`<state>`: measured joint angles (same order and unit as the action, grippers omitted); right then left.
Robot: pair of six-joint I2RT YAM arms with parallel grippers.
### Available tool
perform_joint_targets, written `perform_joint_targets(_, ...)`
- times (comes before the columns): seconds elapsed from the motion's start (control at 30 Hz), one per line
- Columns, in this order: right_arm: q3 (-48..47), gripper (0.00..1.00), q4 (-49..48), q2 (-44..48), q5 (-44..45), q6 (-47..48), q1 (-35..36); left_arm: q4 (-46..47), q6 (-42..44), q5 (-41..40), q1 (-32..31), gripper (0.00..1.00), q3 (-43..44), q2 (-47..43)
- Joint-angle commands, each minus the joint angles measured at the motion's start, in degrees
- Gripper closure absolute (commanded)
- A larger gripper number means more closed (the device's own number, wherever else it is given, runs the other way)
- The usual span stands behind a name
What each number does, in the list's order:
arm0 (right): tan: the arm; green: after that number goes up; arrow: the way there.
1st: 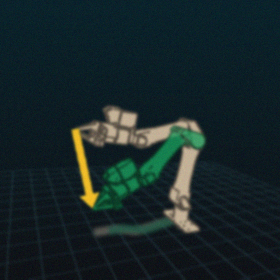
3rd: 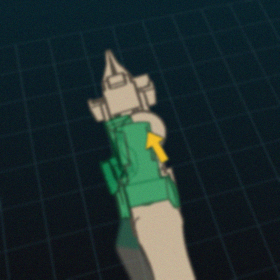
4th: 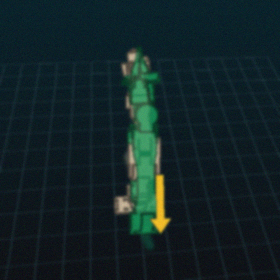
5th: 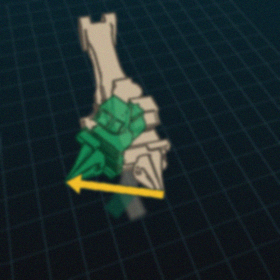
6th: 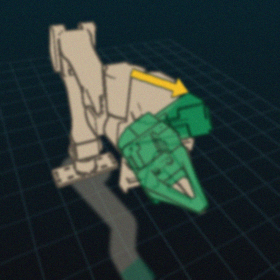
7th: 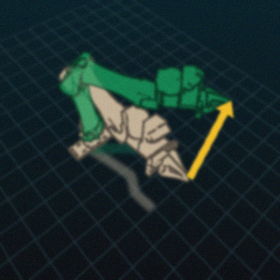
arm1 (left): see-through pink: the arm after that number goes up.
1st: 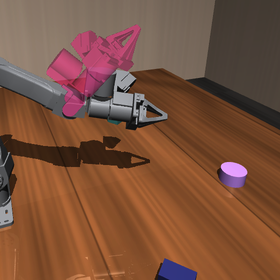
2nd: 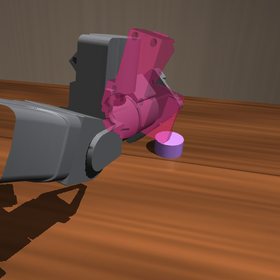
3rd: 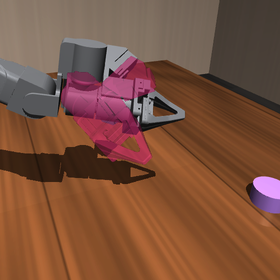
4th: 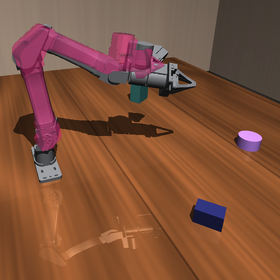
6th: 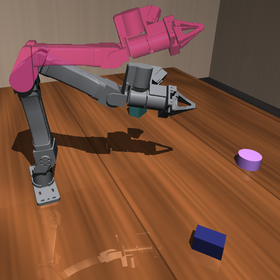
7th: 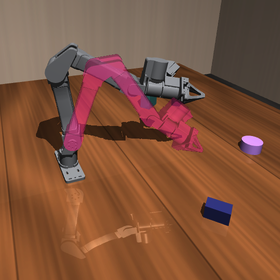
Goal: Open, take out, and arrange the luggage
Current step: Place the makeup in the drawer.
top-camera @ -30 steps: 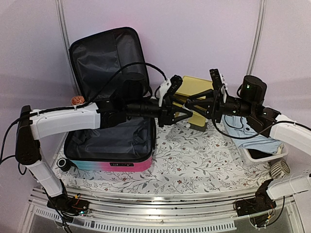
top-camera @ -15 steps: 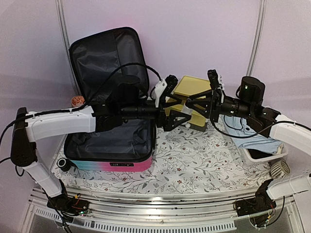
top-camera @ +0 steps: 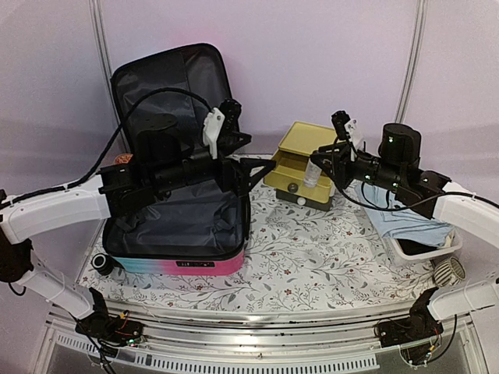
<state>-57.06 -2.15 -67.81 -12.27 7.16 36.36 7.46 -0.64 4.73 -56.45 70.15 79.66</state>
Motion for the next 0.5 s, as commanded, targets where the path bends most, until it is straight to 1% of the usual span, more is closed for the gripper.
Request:
perform_joint_targets(0.0,-4.2,0.97,2.4,-1.4,11.5,1.1,0.1,-1.6,-0.9,-4.3,1.3,0.02,-2.5,-3.4)
perform_joint_targets(0.13,-6.3,0.97,4.3,-3.5,15.4,0.8,0.1,-2.3,-4.4,-3.4,4.6,0.02,-3.5,-5.6)
perform_joint_targets(0.3,-9.4,0.97,7.6,-6.4,17.8,1.5,0.1,-2.9,-8.4,-3.1,8.3,0.02,-5.5,-7.9)
perform_joint_targets(0.47,-11.8,0.97,10.3,-9.8,18.7,2.7,0.1,-3.8,-10.0,-3.5,10.3,0.02,-7.1,-9.7)
